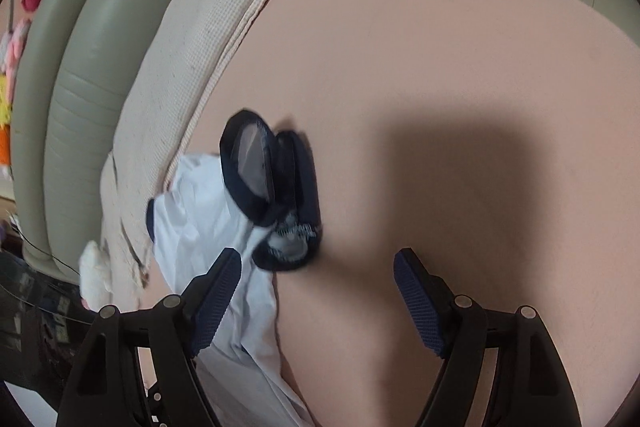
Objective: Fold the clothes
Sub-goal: 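Grasp the navy sleeve cuff with the right gripper while the left gripper pinches the shirt body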
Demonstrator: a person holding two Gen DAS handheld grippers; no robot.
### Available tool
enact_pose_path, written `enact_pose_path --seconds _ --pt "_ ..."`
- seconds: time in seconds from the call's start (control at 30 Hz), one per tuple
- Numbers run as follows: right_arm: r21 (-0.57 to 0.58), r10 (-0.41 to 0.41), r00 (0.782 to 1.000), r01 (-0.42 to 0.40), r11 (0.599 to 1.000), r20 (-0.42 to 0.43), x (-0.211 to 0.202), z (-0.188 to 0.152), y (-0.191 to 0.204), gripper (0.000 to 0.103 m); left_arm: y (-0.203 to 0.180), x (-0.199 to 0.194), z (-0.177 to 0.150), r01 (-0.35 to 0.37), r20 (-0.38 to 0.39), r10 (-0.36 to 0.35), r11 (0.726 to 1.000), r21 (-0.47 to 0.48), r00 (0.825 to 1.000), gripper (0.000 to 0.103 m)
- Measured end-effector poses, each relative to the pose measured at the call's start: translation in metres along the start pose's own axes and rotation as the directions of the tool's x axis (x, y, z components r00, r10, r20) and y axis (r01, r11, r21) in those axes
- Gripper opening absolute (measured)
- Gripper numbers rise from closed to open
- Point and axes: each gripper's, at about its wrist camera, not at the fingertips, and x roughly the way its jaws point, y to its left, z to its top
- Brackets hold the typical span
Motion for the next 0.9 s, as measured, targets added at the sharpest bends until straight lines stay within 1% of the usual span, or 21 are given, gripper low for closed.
enact_pose_path --seconds 0.07,0.17,0.27,0.33,0.4,0.43,0.47,0.57,0.6,0.63,0.7,0.77,0.8,0.83,0.9 --pt "0.013 0.045 0.999 -0.045 0.999 0.013 0.004 0.003 -0.004 0.08 0.002 0.004 0.021 0.013 0.008 -0.013 1.0 0.005 1.0 0.083" --pt "0.024 0.116 0.993 -0.117 0.993 0.026 0.008 0.007 -0.01 0.086 0.007 0.015 0.051 0.057 0.0 -0.057 0.998 -0.002 0.998 0.083" --pt "0.01 0.175 0.984 -0.175 0.984 0.047 0.008 0.008 -0.012 0.086 0.015 0.033 0.079 0.131 -0.046 -0.134 0.989 -0.064 0.99 0.083" --pt "-0.015 0.2 0.979 -0.2 0.98 0.043 0.01 0.007 -0.011 0.087 0.019 0.042 0.096 0.166 -0.06 -0.172 0.981 -0.101 0.983 0.083" --pt "-0.057 0.222 0.974 -0.22 0.974 0.036 0.011 0.008 -0.009 0.087 0.024 0.052 0.111 0.18 -0.081 -0.192 0.973 -0.145 0.978 0.083" --pt "-0.078 0.233 0.972 -0.23 0.97 0.032 0.012 0.008 -0.008 0.087 0.026 0.058 0.118 0.184 -0.092 -0.201 0.969 -0.167 0.975 0.083" --pt "-0.122 0.23 0.973 -0.225 0.967 0.025 0.013 0.006 -0.003 0.087 0.027 0.063 0.124 0.188 -0.109 -0.21 0.965 -0.181 0.972 0.083" --pt "-0.245 0.185 0.983 -0.178 0.953 0.006 0.017 -0.002 0.01 0.087 0.021 0.072 0.14 0.199 -0.16 -0.228 0.964 -0.178 0.96 0.083" --pt "-0.256 0.19 0.982 -0.181 0.949 0.008 0.017 -0.004 0.012 0.088 0.018 0.074 0.145 0.203 -0.176 -0.233 0.963 -0.176 0.956 0.083" --pt "-0.264 0.197 0.98 -0.187 0.946 0.01 0.017 -0.006 0.013 0.09 0.015 0.076 0.15 0.188 -0.195 -0.218 0.969 -0.163 0.956 0.083" --pt "-0.28 0.211 0.977 -0.199 0.939 0.014 0.017 -0.009 0.015 0.092 0.008 0.08 0.157 0.143 -0.227 -0.17 0.981 -0.131 0.959 0.083" --pt "-0.262 0.235 0.972 -0.219 0.94 0.03 0.018 -0.011 0.014 0.092 0.002 0.085 0.164 0.105 -0.25 -0.131 0.988 -0.114 0.959 0.083" --pt "-0.253 0.235 0.971 -0.216 0.943 0.045 0.019 -0.012 0.015 0.092 -0.001 0.087 0.167 0.087 -0.261 -0.112 0.991 -0.106 0.959 0.083" --pt "-0.248 0.221 0.973 -0.2 0.948 0.063 0.019 -0.012 0.015 0.092 -0.004 0.09 0.17 0.068 -0.272 -0.092 0.993 -0.097 0.958 0.083" --pt "-0.286 0.166 0.982 -0.136 0.949 0.085 0.023 -0.013 0.025 0.092 -0.011 0.094 0.176 0.03 -0.288 -0.049 0.997 -0.07 0.956 0.083"
